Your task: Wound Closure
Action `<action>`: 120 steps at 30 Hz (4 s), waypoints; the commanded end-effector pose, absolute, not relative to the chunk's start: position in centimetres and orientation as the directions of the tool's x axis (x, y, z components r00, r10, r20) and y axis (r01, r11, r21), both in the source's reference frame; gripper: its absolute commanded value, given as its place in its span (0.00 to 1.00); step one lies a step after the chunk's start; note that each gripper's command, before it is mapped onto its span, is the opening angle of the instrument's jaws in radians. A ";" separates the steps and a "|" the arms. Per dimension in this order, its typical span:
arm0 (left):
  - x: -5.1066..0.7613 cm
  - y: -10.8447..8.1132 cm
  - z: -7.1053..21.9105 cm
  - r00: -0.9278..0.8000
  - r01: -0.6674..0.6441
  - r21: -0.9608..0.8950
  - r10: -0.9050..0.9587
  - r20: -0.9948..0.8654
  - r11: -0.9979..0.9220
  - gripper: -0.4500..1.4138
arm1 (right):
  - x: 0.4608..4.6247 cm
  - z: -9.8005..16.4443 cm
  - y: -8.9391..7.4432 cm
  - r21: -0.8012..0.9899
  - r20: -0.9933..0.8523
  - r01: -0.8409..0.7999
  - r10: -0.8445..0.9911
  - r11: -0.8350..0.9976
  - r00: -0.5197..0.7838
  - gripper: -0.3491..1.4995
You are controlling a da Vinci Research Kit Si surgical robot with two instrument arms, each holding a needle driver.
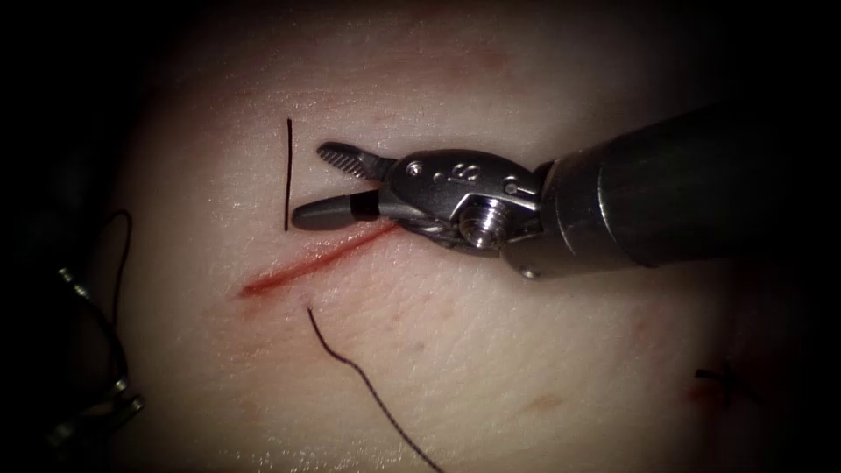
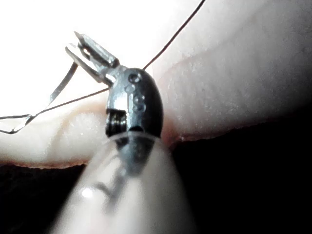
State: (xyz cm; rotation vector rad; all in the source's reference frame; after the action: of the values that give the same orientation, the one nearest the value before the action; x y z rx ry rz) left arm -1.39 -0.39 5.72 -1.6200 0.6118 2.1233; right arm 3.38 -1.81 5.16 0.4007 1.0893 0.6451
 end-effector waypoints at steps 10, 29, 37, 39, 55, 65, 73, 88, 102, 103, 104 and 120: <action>-1.41 -0.5 5.8 -0.243 -0.551 0.096 0.049 -0.969 -0.829 0.00 | 3.71 5.4 -1.8 0.630 -0.699 -0.250 0.677 0.735 0.231 0.36; -1.46 -0.3 5.8 -0.242 -0.556 0.084 0.064 -0.968 -0.827 0.00 | 3.43 4.8 -2.0 0.654 -0.740 -0.207 0.672 0.727 0.021 0.00; -1.58 0.1 5.7 -0.257 -0.565 0.098 0.061 -0.965 -0.819 0.00 | 3.28 4.8 -1.9 0.653 -0.743 -0.211 0.670 0.727 0.007 0.00; -1.57 0.2 5.7 -0.276 -0.570 0.117 0.056 -0.959 -0.814 0.00 | 3.25 4.7 -1.9 0.654 -0.743 -0.213 0.670 0.726 0.002 0.00; -1.35 1.4 6.3 -0.327 -0.635 0.162 0.073 -0.942 -0.755 0.00 | 3.13 4.7 -2.0 0.595 -0.802 -0.209 0.589 0.776 -0.097 0.93; -1.26 1.9 6.9 -0.355 -0.656 0.192 0.073 -0.932 -0.730 0.00 | 2.62 4.6 -2.1 0.588 -0.809 -0.193 0.574 0.785 -0.126 0.84; -1.34 1.9 7.2 -0.362 -0.662 0.201 0.073 -0.929 -0.722 0.28 | 2.52 4.7 -2.2 0.581 -0.814 -0.205 0.569 0.788 -0.119 0.83; -1.23 1.7 6.9 -0.396 -0.604 0.116 0.171 -0.902 -0.788 0.72 | 2.53 4.8 -2.3 0.565 -0.825 -0.208 0.553 0.798 -0.117 0.80; -1.24 1.3 6.0 -0.415 -0.550 0.071 0.198 -0.888 -0.832 0.69 | 2.56 4.9 -2.4 0.556 -0.831 -0.208 0.544 0.805 -0.117 0.78; -1.23 1.2 5.9 -0.415 -0.546 0.077 0.189 -0.890 -0.834 0.69 | 2.54 4.9 -2.4 0.556 -0.831 -0.206 0.545 0.805 -0.114 0.78; -1.23 1.1 5.9 -0.415 -0.545 0.079 0.187 -0.891 -0.834 0.69 | 2.54 4.9 -2.4 0.557 -0.830 -0.205 0.546 0.805 -0.114 0.78; -2.49 0.4 5.4 -0.412 -0.420 0.041 0.150 -0.899 -0.907 0.56 | 1.97 4.6 -2.4 0.216 -0.919 -0.251 0.283 0.944 0.274 0.08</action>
State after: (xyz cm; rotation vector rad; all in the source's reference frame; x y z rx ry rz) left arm -2.49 0.41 5.36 -1.4596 0.3647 2.3687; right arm 1.92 -2.30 4.55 0.0247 1.2340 0.3573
